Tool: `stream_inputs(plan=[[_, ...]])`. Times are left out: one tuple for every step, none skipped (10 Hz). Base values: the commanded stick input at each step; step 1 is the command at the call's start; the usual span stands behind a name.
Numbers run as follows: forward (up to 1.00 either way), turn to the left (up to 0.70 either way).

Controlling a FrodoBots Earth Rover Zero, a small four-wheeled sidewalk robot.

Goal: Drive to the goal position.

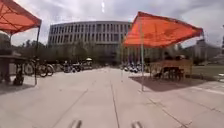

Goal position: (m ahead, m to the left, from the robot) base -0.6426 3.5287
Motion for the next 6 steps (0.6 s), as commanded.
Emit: stream_inputs(plan=[[0.85, 0.33], [0.85, 0.33], [0.85, 0.29], [0.85, 0.08], [0.85, 0.00], [0.85, -0.01]])
